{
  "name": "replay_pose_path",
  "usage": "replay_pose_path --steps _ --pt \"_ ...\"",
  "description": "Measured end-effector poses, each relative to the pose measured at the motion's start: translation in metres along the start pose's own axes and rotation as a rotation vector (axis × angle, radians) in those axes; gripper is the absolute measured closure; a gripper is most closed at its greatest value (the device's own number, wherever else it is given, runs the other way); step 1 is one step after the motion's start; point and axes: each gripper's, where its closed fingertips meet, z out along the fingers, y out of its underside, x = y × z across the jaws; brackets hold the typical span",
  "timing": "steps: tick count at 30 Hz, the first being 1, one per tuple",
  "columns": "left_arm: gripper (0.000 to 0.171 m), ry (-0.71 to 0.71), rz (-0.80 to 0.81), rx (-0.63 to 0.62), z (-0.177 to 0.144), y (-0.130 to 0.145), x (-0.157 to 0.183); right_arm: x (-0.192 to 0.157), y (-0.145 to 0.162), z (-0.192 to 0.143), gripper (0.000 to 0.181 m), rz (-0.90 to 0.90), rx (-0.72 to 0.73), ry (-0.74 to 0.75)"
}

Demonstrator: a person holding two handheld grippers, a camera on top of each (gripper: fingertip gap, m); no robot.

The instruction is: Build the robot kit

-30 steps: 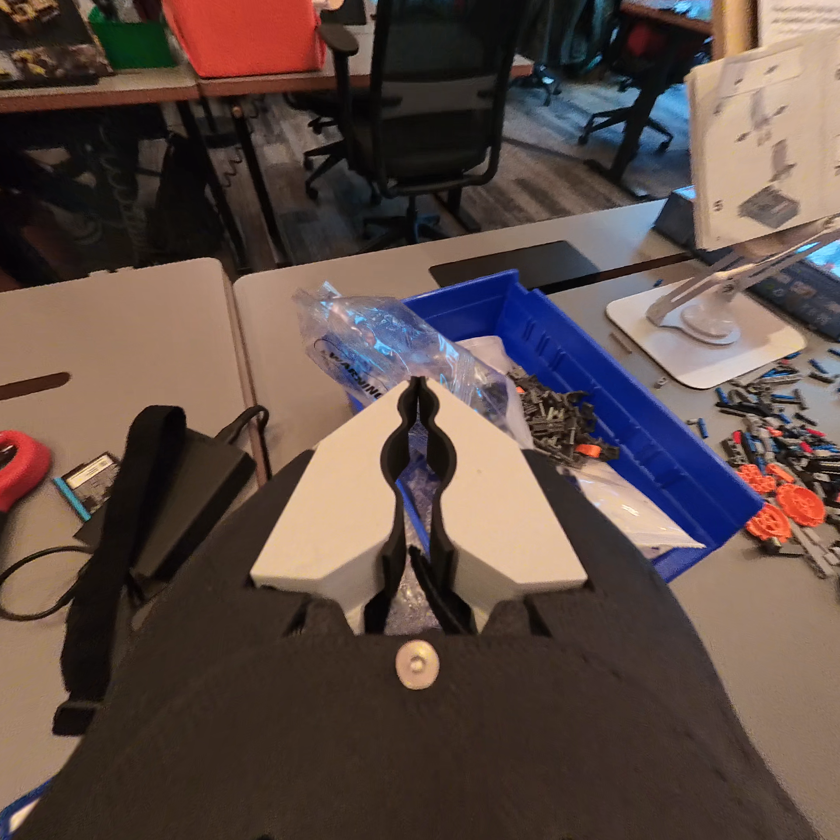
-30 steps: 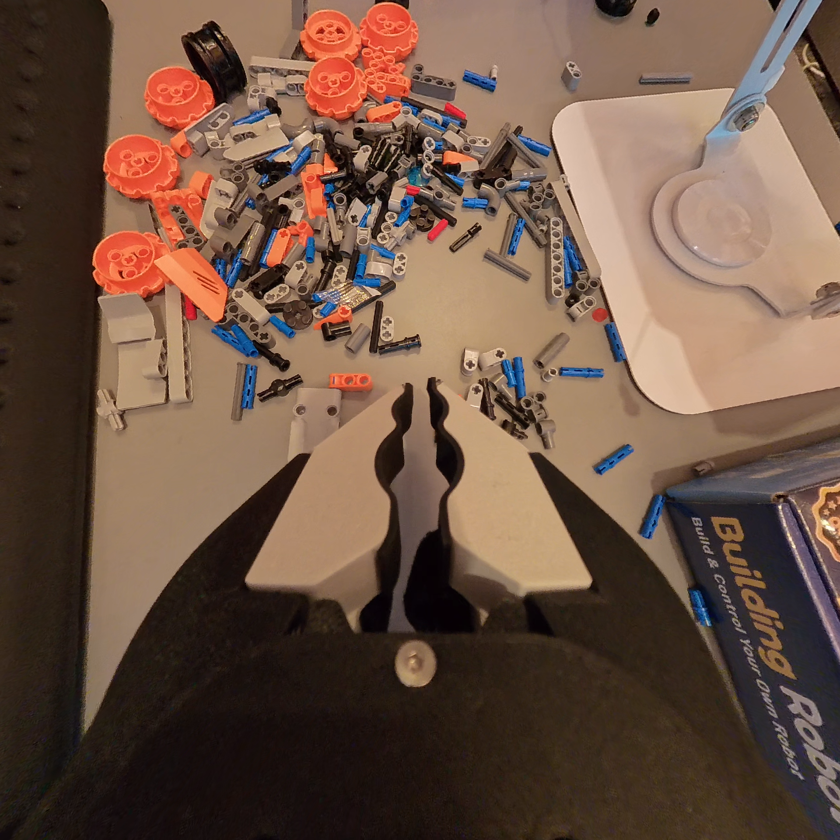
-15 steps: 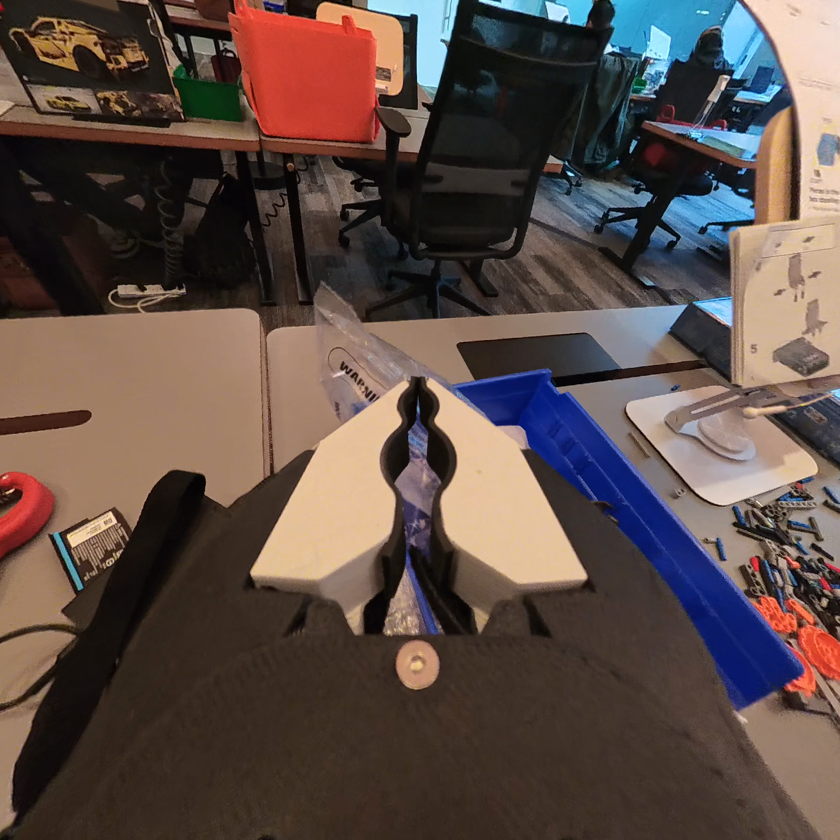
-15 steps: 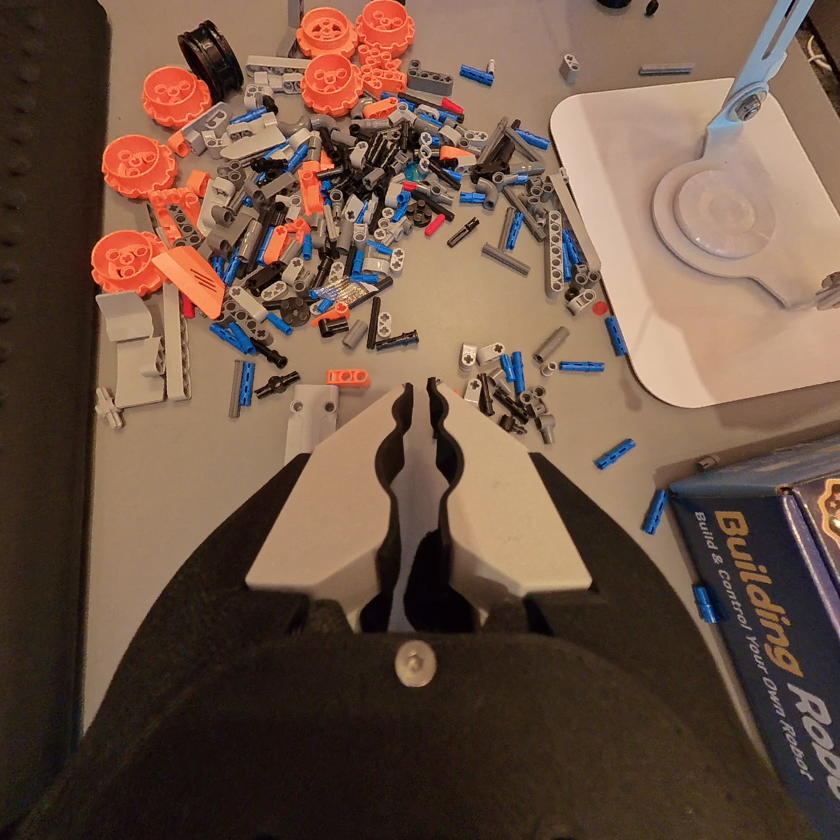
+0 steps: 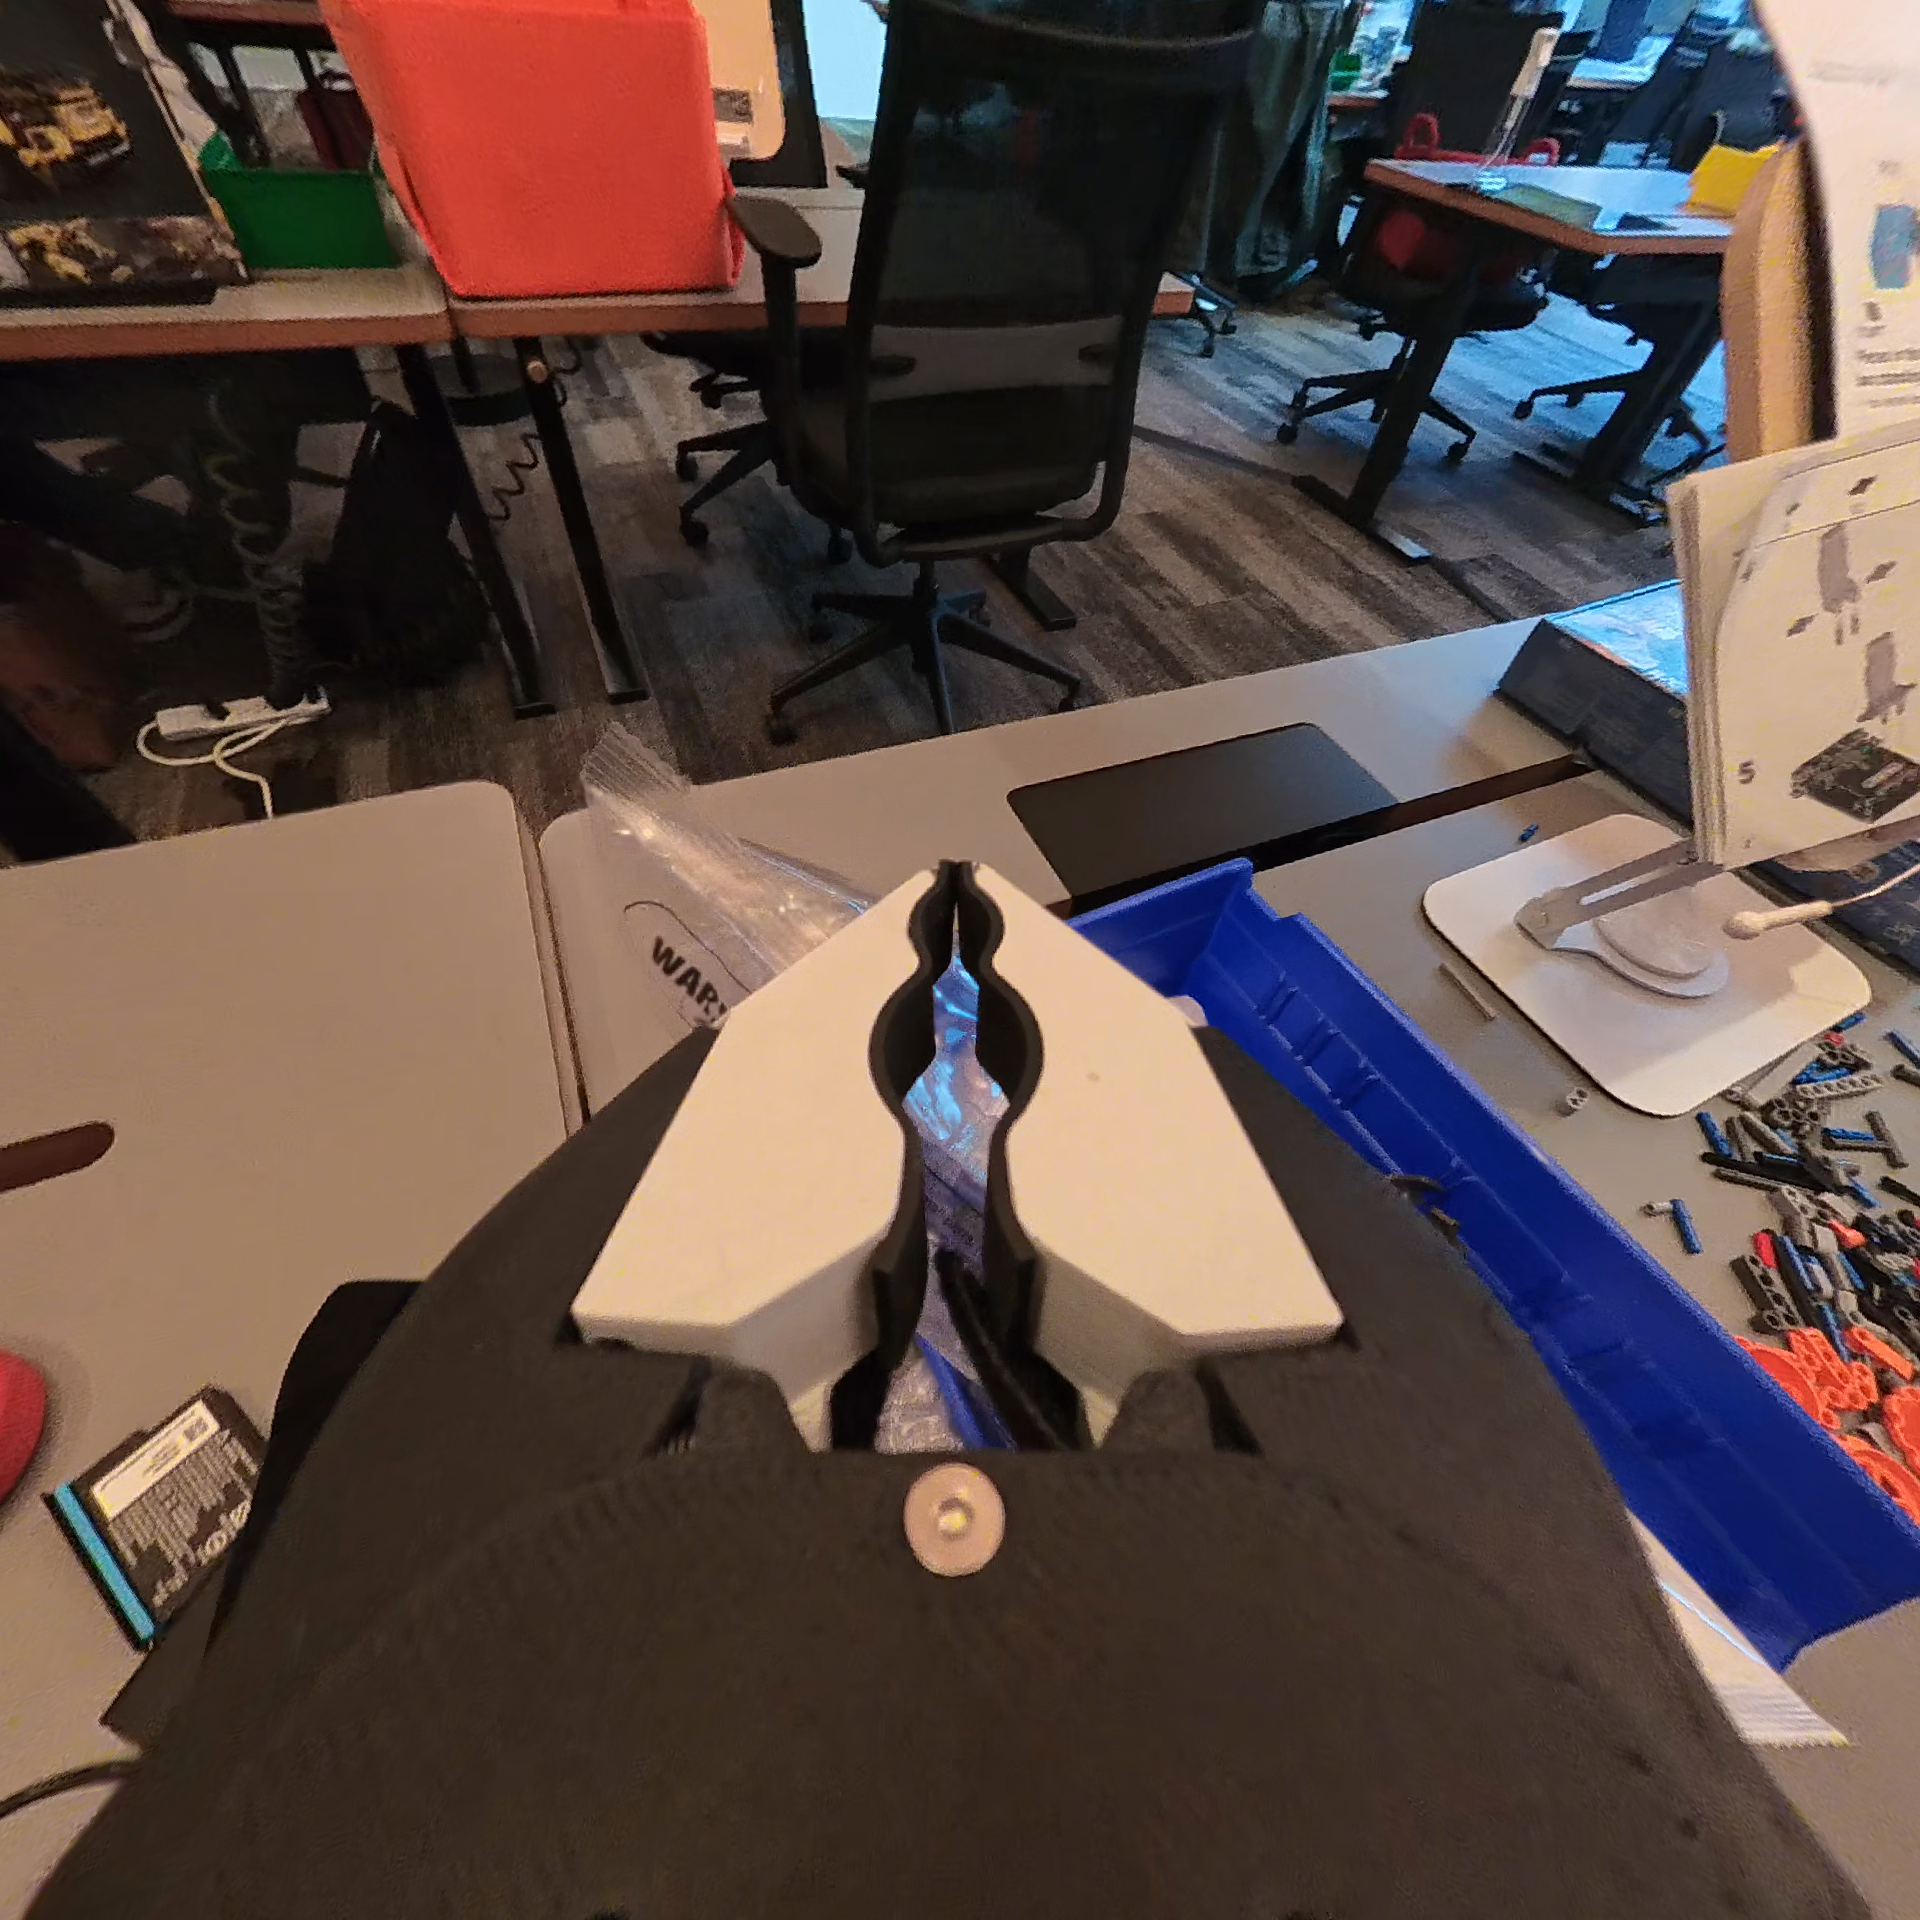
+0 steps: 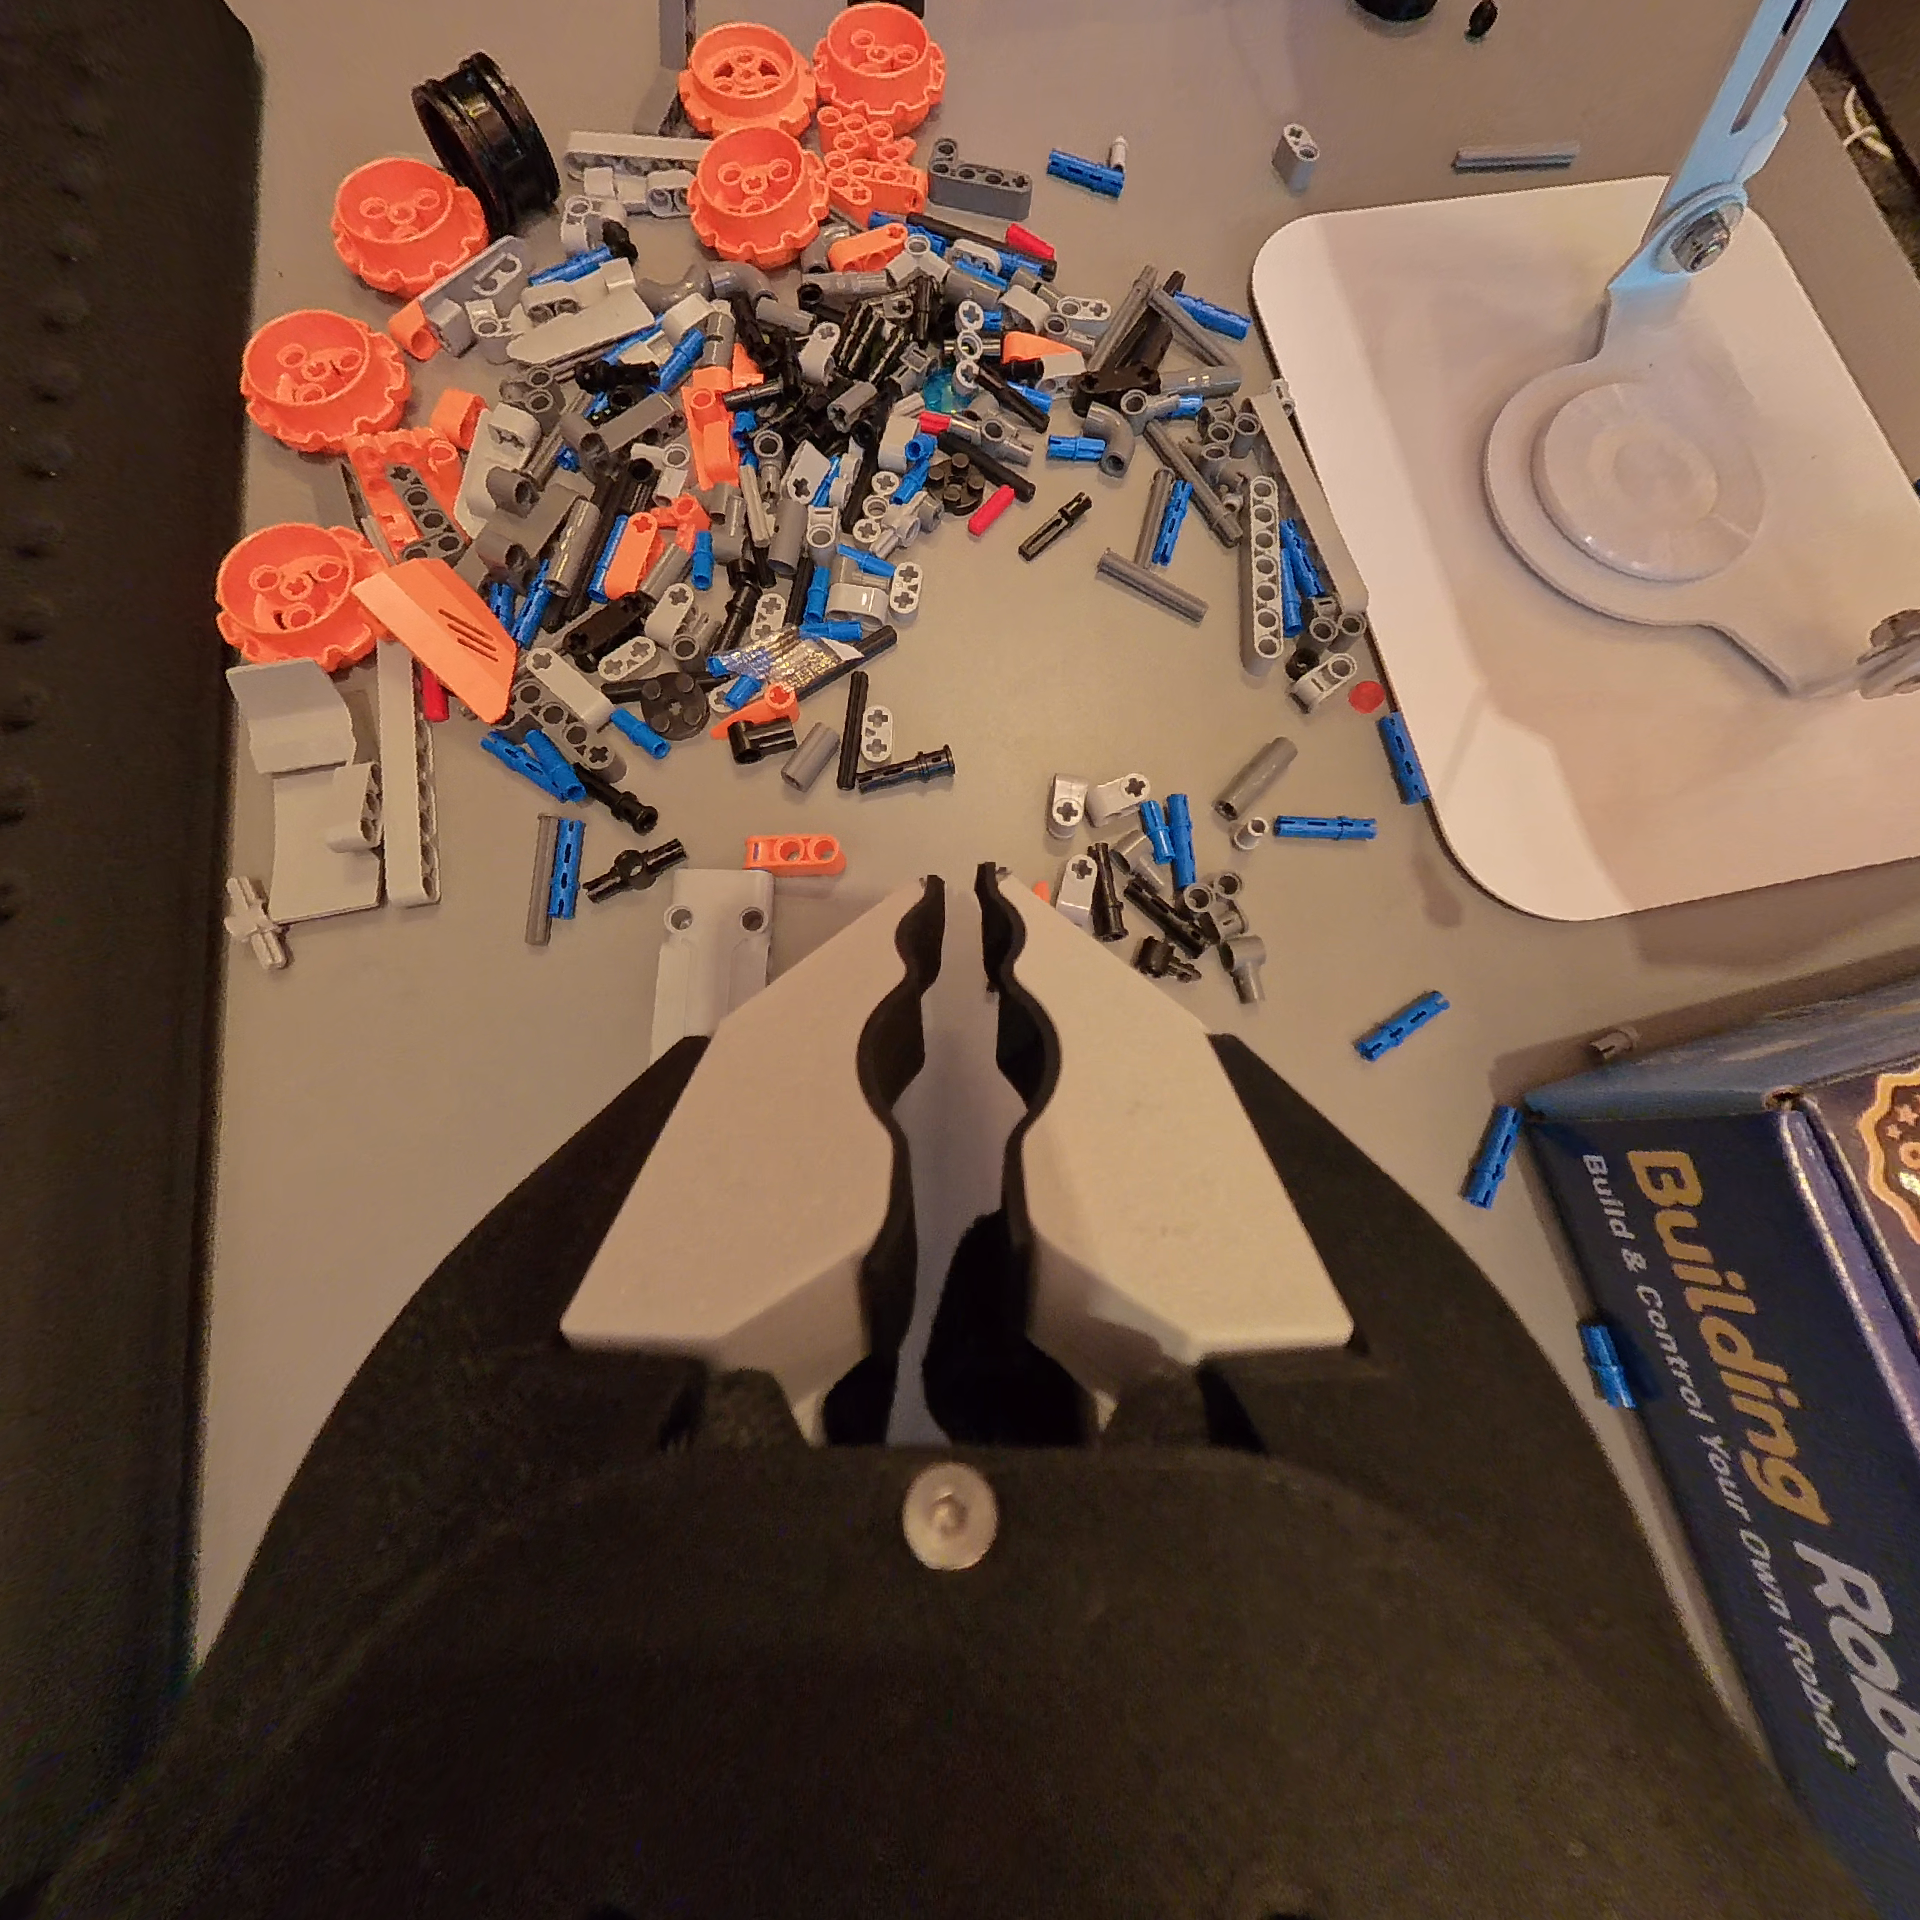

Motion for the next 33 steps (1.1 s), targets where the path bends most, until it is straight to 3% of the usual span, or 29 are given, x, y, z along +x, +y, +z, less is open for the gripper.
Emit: replay_pose_path --steps 10,16,19,24,33 --pt "0.171 -0.033 0.09 -0.086 0.006 0.004 -0.01 0.006 -0.007 -0.004 0.177 0.014 0.045 0.03" --pt "0.157 0.051 0.081 -0.125 0.021 0.006 0.007 0.013 -0.008 -0.006 0.178 0.041 0.062 0.069" --pt "0.171 0.065 0.123 -0.131 0.028 0.006 0.013 0.015 -0.011 -0.008 0.18 0.051 0.084 0.087" --pt "0.171 0.117 0.194 -0.139 0.042 0.006 0.037 0.019 -0.01 -0.005 0.18 0.072 0.081 0.11" --pt "0.171 0.237 0.375 -0.425 0.099 0.057 0.097 0.023 -0.005 -0.002 0.18 0.096 0.073 0.119"
